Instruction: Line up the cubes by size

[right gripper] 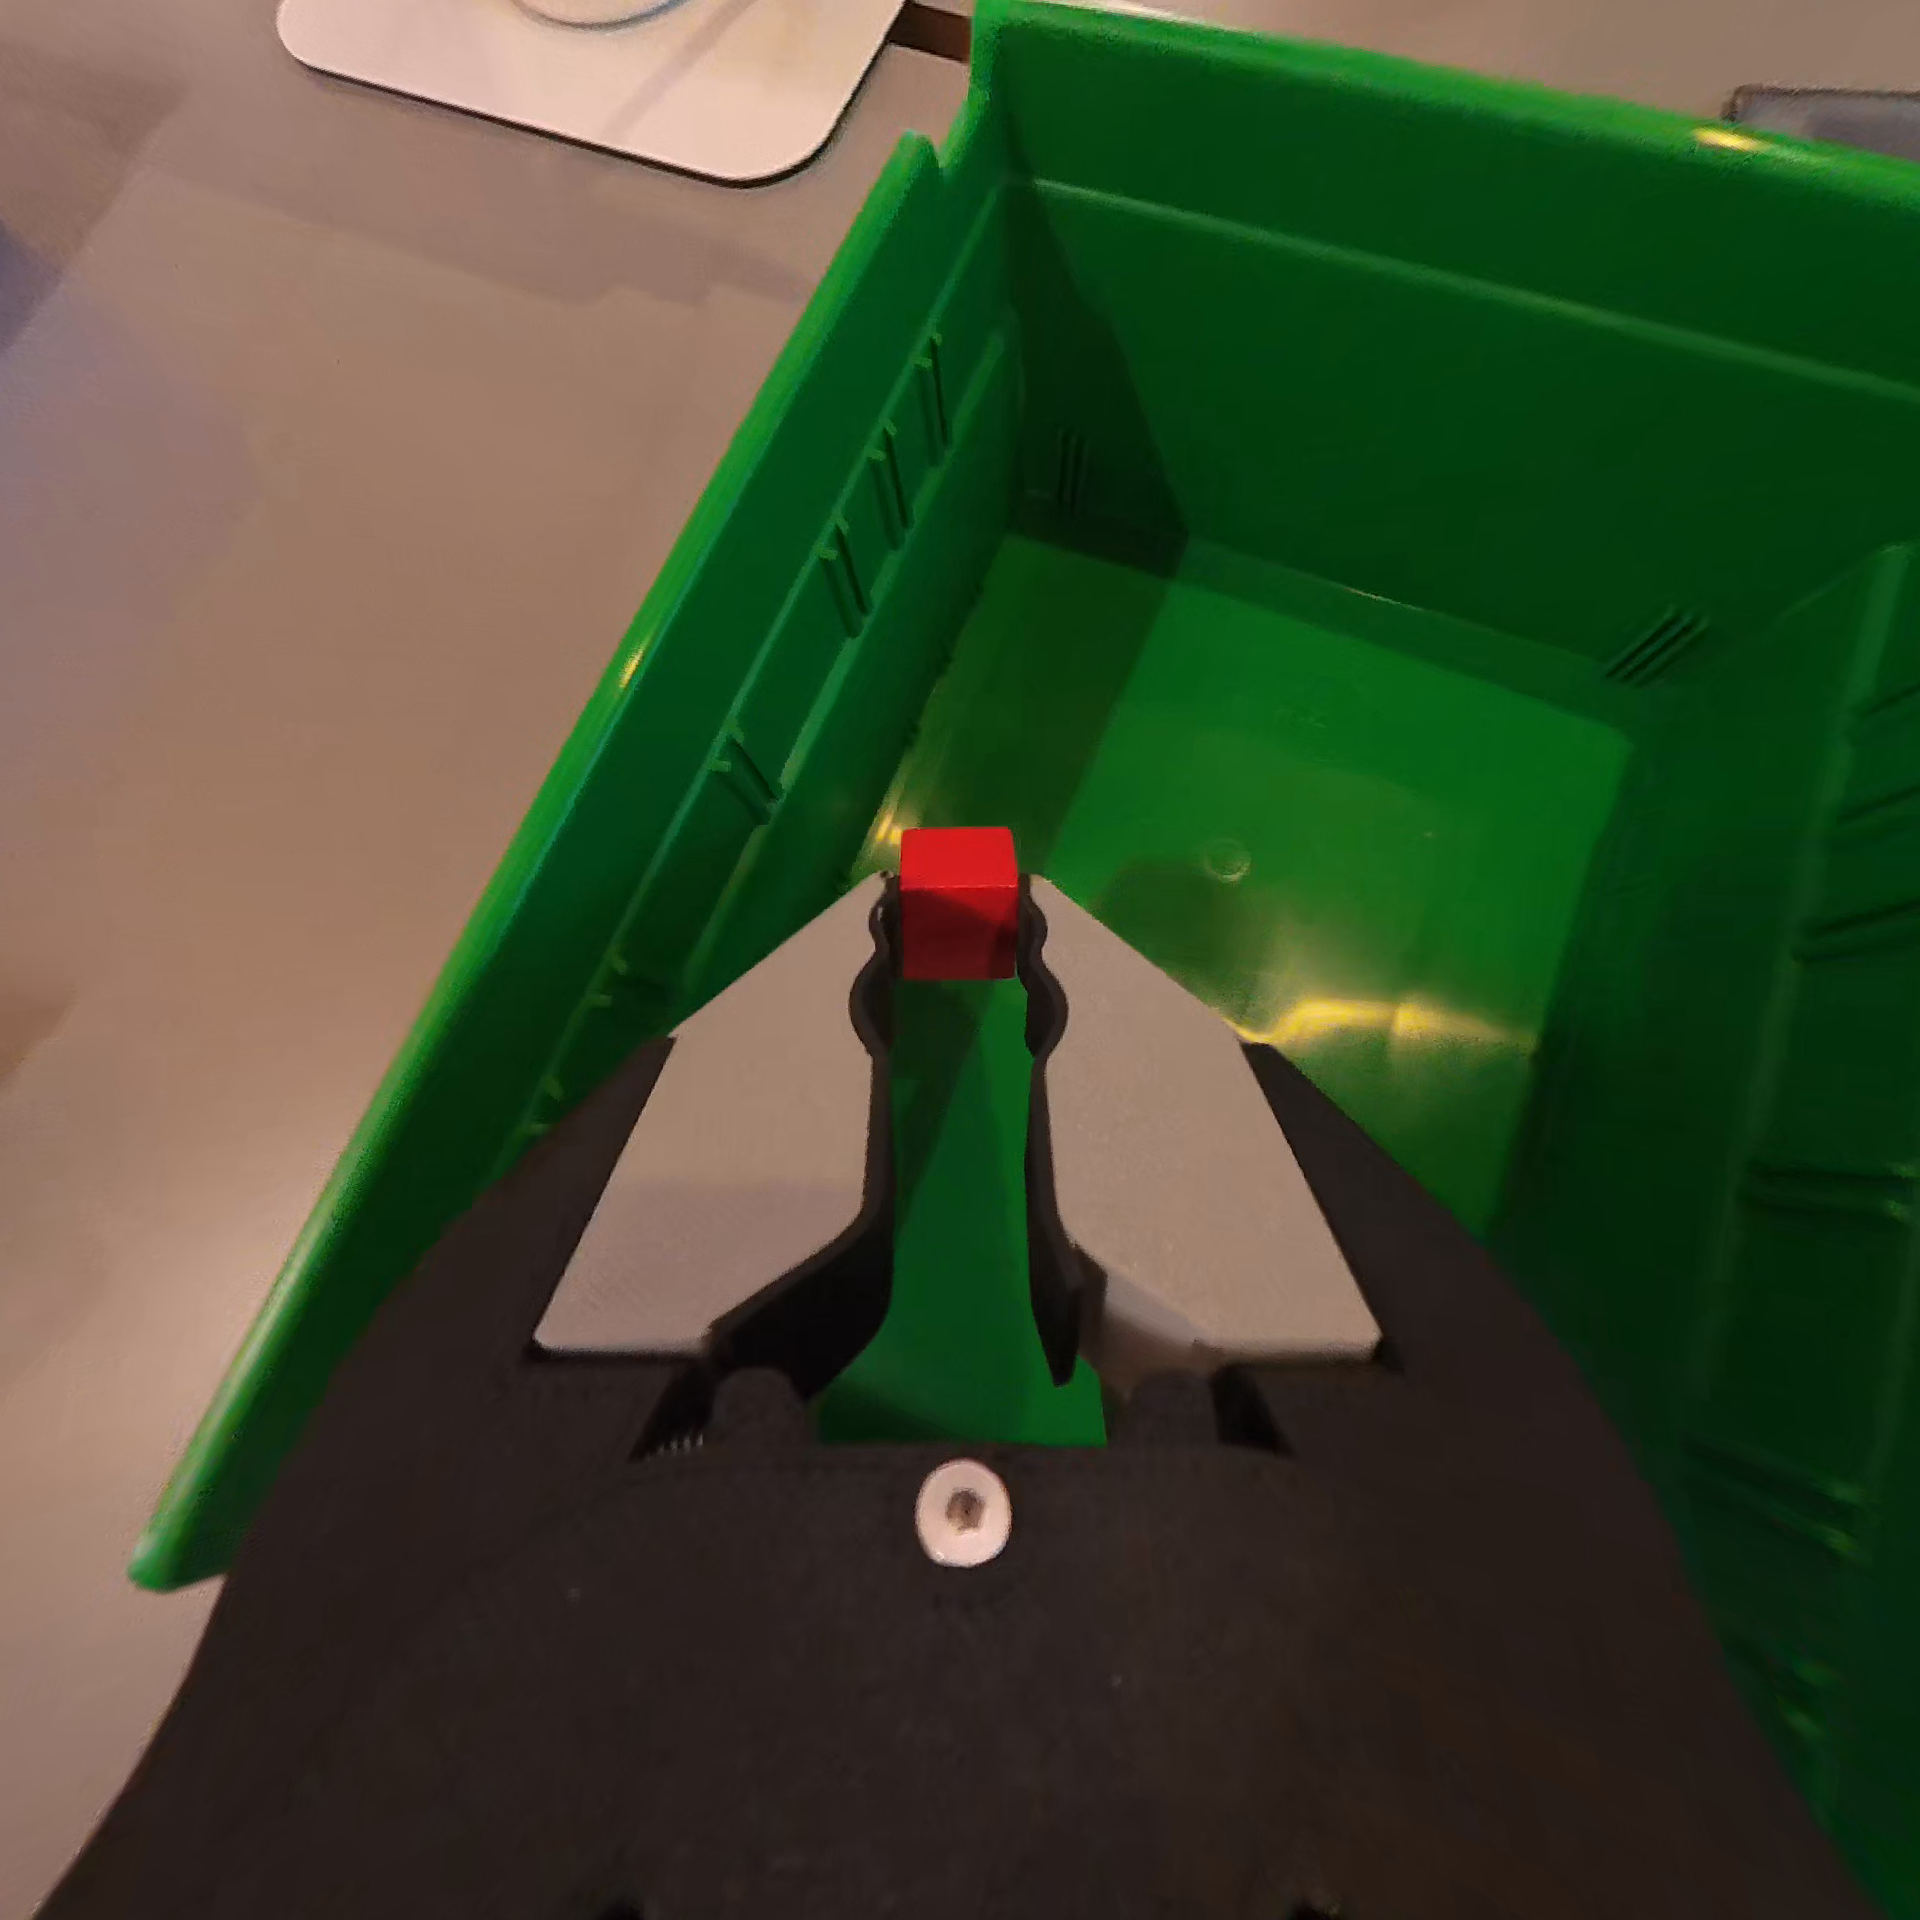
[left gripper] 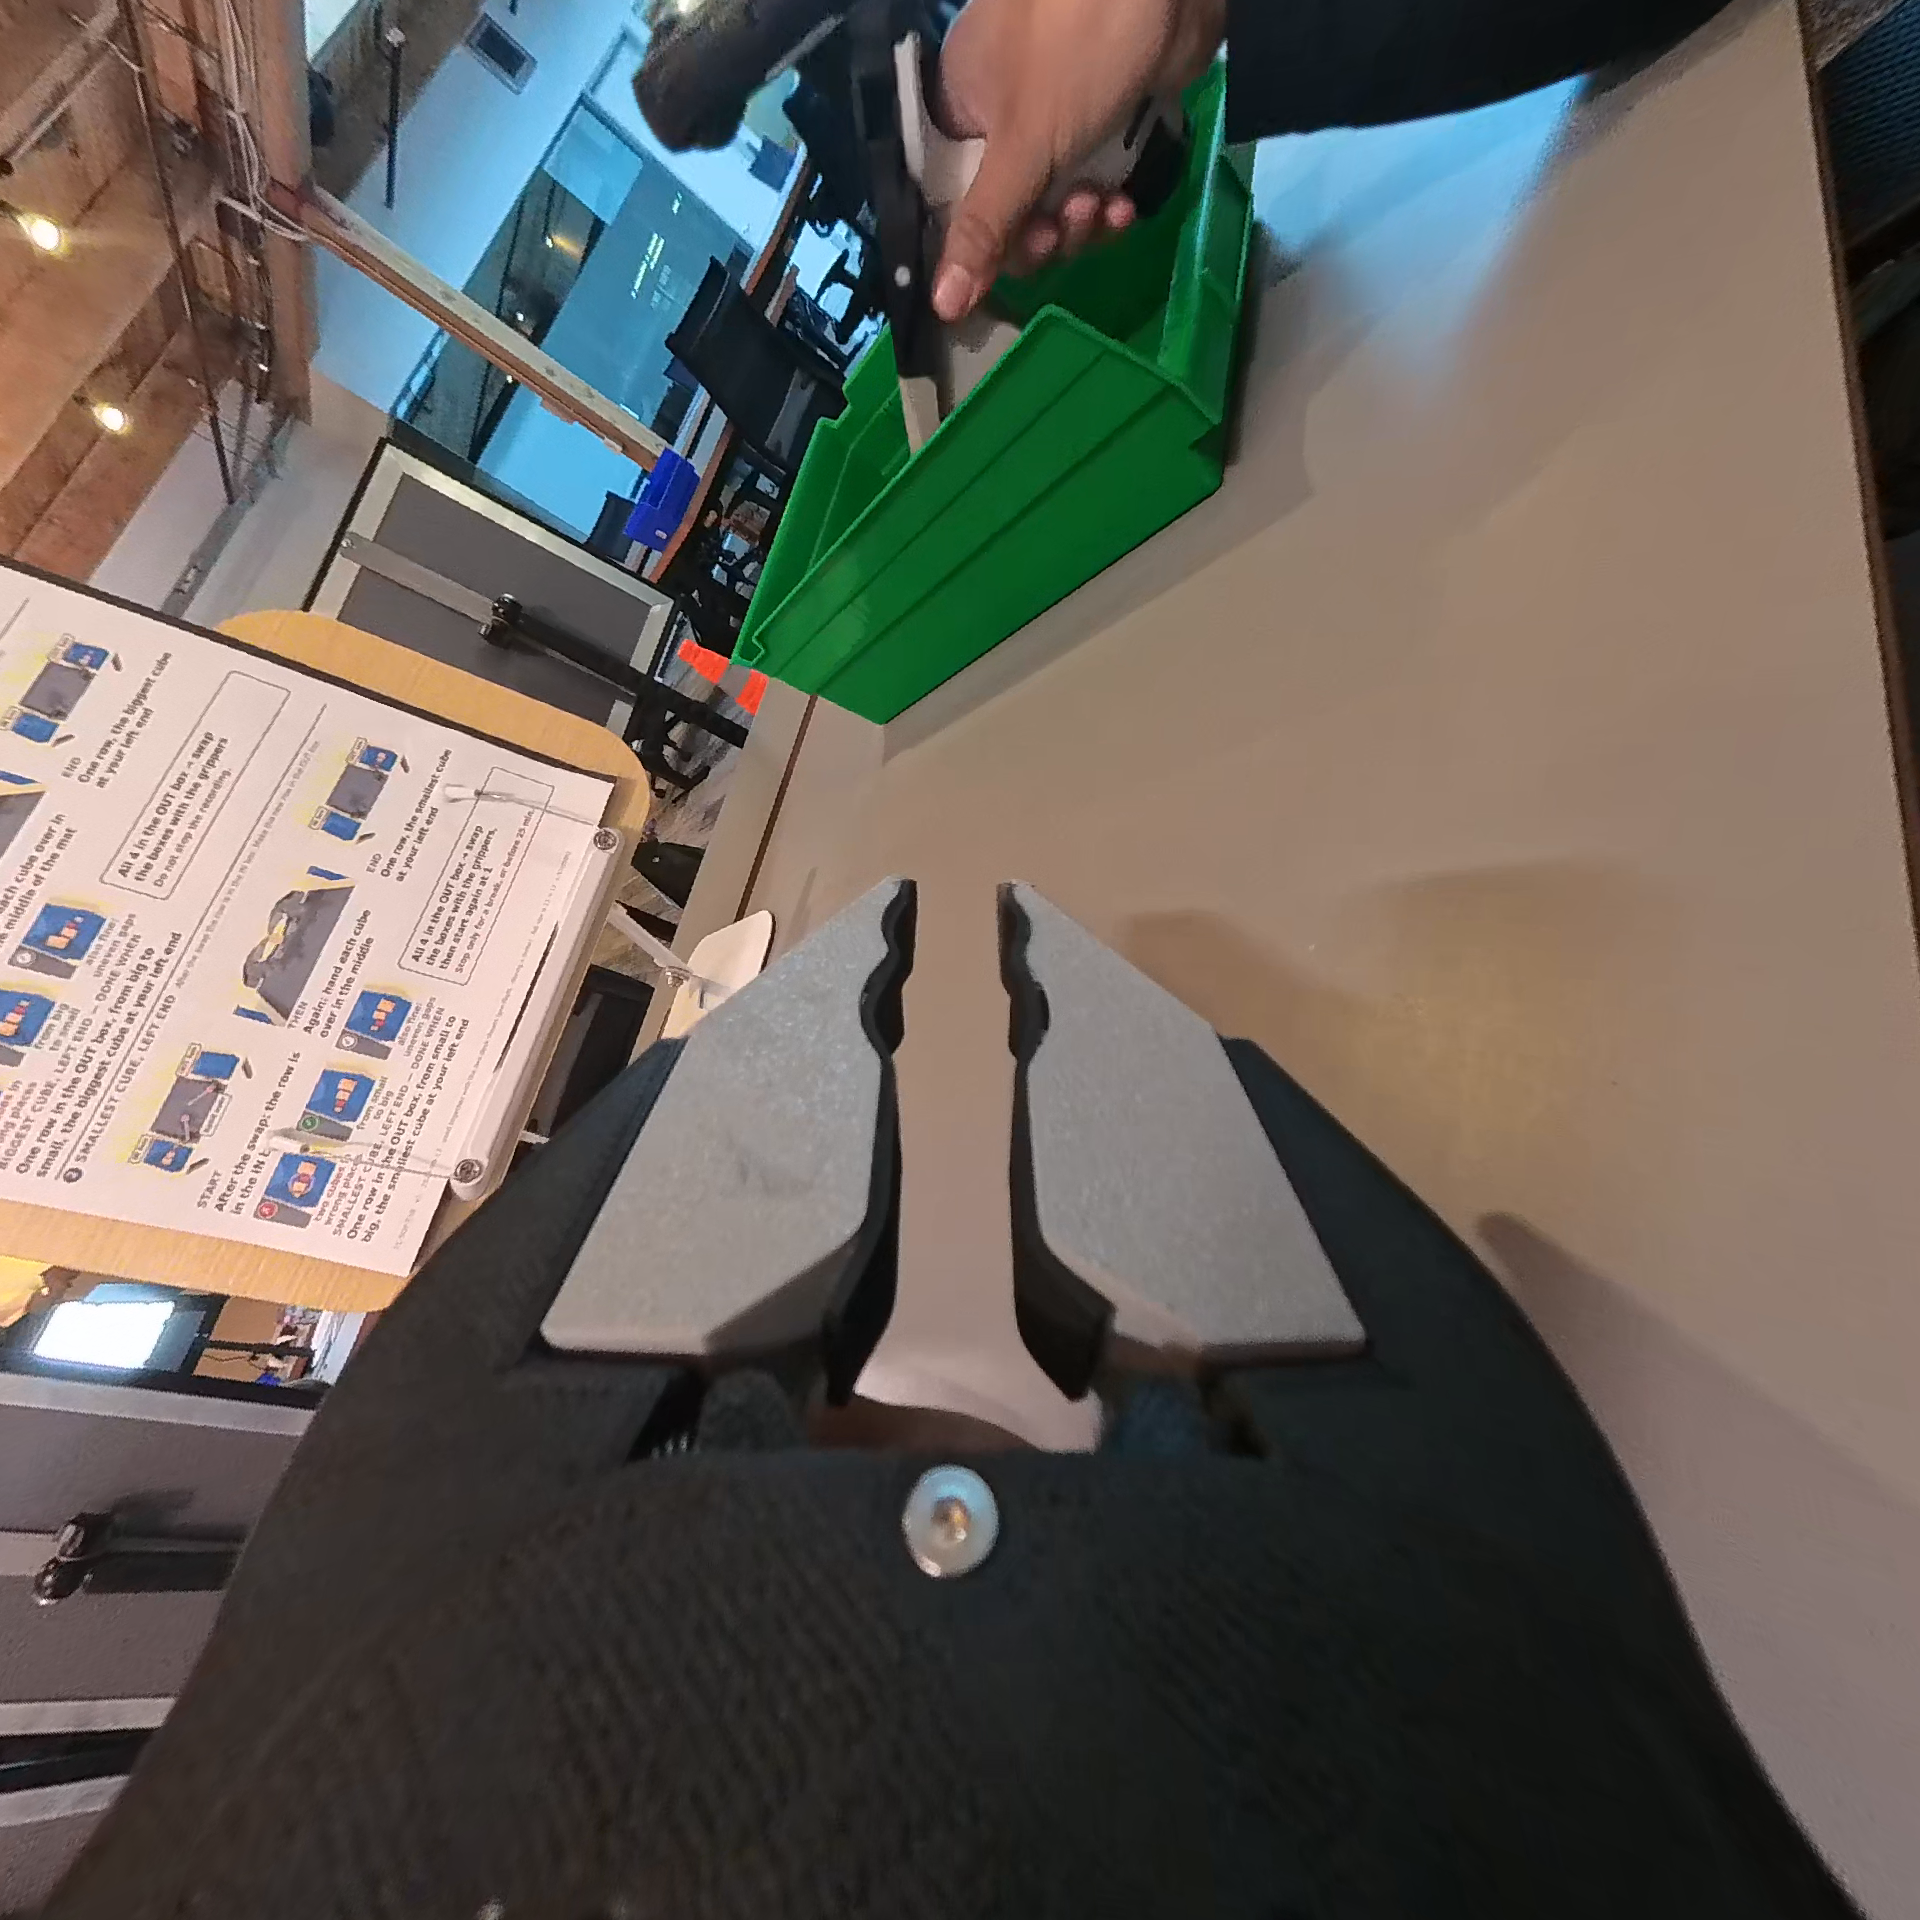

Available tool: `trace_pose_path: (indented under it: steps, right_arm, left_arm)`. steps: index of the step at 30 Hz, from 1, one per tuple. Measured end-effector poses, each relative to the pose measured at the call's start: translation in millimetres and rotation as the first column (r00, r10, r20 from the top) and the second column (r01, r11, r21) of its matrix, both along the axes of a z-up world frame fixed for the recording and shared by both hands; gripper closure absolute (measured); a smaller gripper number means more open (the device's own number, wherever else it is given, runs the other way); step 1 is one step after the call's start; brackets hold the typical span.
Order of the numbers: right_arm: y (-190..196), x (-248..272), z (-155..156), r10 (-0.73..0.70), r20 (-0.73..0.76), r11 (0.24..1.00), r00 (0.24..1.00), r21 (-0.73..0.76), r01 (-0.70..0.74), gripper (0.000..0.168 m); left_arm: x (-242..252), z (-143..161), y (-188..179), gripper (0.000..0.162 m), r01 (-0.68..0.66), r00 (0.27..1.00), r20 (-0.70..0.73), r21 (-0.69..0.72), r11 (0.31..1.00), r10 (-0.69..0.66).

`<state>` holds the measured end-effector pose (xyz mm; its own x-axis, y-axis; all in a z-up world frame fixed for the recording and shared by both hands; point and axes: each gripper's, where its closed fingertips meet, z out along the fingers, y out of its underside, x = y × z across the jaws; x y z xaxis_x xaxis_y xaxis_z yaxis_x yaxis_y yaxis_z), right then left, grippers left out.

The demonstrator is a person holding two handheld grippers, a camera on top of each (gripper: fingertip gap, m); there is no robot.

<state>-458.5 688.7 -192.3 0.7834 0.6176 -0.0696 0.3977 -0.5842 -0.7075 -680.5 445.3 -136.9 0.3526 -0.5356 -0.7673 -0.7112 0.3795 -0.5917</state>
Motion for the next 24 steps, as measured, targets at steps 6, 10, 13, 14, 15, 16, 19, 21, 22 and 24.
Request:
trace_pose_path:
  steps: [6, 10, 13, 14, 15, 16, 19, 21, 22, 24]
  right_arm:
    - [-3.7, -10.6, -17.3, -0.020, 0.088, 0.999, 0.996, -0.032, 0.023, 0.149]
    - [-2.9, -13.3, -20.1, -0.040, 0.088, 0.998, 0.995, -0.039, 0.043, 0.148]
    - [-2.9, -12.6, -22.2, -0.046, 0.081, 0.997, 0.996, -0.055, 0.051, 0.148]
    - [-2.9, -12.9, -22.7, -0.047, 0.076, 0.997, 0.996, -0.060, 0.052, 0.149]
    - [-3.4, -14.0, -23.0, -0.044, 0.068, 0.997, 0.997, -0.067, 0.049, 0.148]
    - [-3.7, -15.2, -23.0, -0.040, 0.061, 0.997, 0.997, -0.070, 0.045, 0.148]
    - [-5.0, -18.0, -25.0, -0.034, 0.053, 0.996, 0.998, -0.082, 0.039, 0.149]
    - [-4.9, -18.0, -27.3, -0.034, 0.063, 0.995, 0.997, -0.087, 0.039, 0.149]
    - [-4.6, -17.7, -28.6, -0.035, 0.065, 0.995, 0.997, -0.091, 0.041, 0.149]
    - [-4.6, -18.5, -30.3, -0.033, 0.058, 0.994, 0.998, -0.104, 0.039, 0.148]
  left_arm:
    - [2.9, 0.7, -1.0, 0.149, 0.007, 1.000, -0.002, 0.002, 1.000, -0.007]
    - [2.8, 3.8, -3.0, 0.149, 0.008, 1.000, 0.003, 0.008, 1.000, -0.008]
    - [3.2, 4.8, -4.6, 0.149, 0.009, 1.000, 0.002, 0.012, 1.000, -0.009]
    - [3.0, 4.6, -4.6, 0.149, 0.008, 1.000, 0.000, 0.013, 1.000, -0.008]
    - [2.9, 4.3, -4.5, 0.149, 0.007, 1.000, 0.000, 0.011, 1.000, -0.007]
    - [3.0, 4.1, -4.4, 0.149, 0.008, 1.000, 0.000, 0.010, 1.000, -0.007]
    - [3.8, 3.5, -3.8, 0.149, 0.009, 1.000, -0.002, 0.008, 1.000, -0.009]
    - [4.5, 2.3, -3.4, 0.149, 0.010, 1.000, -0.007, 0.006, 1.000, -0.010]
    - [4.6, 1.4, -3.1, 0.149, 0.010, 1.000, -0.009, 0.004, 1.000, -0.010]
    - [5.0, 0.4, -3.2, 0.149, 0.010, 1.000, -0.013, 0.002, 1.000, -0.010]
